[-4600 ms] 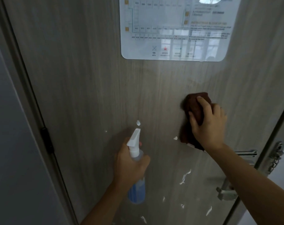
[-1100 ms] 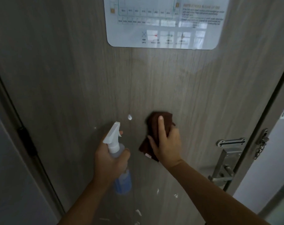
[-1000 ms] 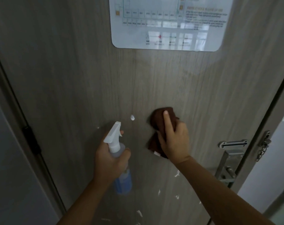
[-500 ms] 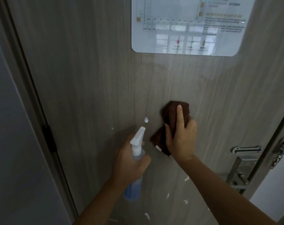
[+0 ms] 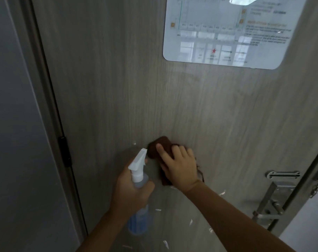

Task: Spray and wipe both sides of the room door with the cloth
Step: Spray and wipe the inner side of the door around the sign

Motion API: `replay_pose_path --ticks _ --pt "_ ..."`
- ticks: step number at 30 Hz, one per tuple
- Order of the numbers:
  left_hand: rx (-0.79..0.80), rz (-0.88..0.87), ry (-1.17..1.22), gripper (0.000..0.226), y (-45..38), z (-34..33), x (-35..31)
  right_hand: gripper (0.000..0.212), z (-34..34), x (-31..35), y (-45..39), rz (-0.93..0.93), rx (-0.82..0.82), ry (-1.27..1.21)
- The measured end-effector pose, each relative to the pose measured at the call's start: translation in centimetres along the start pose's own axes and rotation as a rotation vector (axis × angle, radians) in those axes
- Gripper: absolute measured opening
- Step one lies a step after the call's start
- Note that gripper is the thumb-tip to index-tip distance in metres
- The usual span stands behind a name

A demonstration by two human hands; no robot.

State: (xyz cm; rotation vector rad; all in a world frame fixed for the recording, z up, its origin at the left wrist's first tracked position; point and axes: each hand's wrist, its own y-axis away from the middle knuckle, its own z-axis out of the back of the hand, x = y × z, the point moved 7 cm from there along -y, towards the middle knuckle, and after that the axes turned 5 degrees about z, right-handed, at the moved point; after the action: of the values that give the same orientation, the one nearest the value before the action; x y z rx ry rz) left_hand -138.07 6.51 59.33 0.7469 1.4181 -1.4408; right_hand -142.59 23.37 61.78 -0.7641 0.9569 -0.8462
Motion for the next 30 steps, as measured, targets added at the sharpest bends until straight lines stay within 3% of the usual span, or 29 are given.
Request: replay_pose_path --ticks 2,5,7,9,12,14,16,19,21,22,26,28,30 --pt "-0.007 -0.025 0.012 0.049 -0.1 0.6 -0.1 0.049 1.6 -3.0 -0.8 -0.112 -0.032 -0.010" --pt "-0.005 -0.080 0.022 0.054 -0.5 1.1 -0.5 0.045 4.5 -8.6 -1.8 -0.474 -0.192 -0.004" --pt "-0.023 -0.103 -0.002 0.057 -0.6 1.3 -0.8 0.045 4.6 -9.0 -2.1 -0.574 -0.251 -0.010" --pt "-0.030 -0.103 -0.002 0.058 -0.8 1.4 -1.1 0.048 3.2 -6.4 -1.6 -0.484 -0.228 -0.006" --pt "-0.032 -0.107 -0.003 0.059 -0.9 1.4 -1.4 0.044 0.4 -1.0 0.4 -0.076 -0.056 -0.003" --pt "-0.032 -0.111 -0.007 0.060 -0.8 1.4 -1.5 0.039 0.4 -0.6 1.0 0.068 0.006 -0.009" --pt "-0.032 -0.108 -0.002 0.059 -0.7 1.5 -1.5 0.041 1.6 -2.5 0.1 -0.021 -0.033 -0.007" --pt "-0.037 -0.110 0.001 0.056 -0.7 1.6 -1.4 0.046 3.9 -7.2 -1.5 -0.400 -0.172 0.006" --pt "-0.048 -0.108 0.003 0.057 -0.7 1.8 -1.4 0.049 3.7 -7.4 -1.4 -0.506 -0.220 0.013" --pt "-0.050 -0.107 0.006 0.058 -0.7 1.8 -1.4 0.051 2.9 -6.1 -1.1 -0.467 -0.197 0.001" --pt "-0.058 -0.137 -0.004 0.061 -0.8 1.9 -1.9 0.047 -0.6 1.2 2.5 0.052 0.057 -0.056" --pt "-0.056 -0.138 0.004 0.061 -0.6 1.9 -2.0 0.042 -0.1 0.7 2.8 0.049 0.074 -0.082" --pt "-0.051 -0.142 0.017 0.061 -0.5 1.8 -2.1 0.045 1.3 -1.8 1.4 -0.104 0.000 -0.072"
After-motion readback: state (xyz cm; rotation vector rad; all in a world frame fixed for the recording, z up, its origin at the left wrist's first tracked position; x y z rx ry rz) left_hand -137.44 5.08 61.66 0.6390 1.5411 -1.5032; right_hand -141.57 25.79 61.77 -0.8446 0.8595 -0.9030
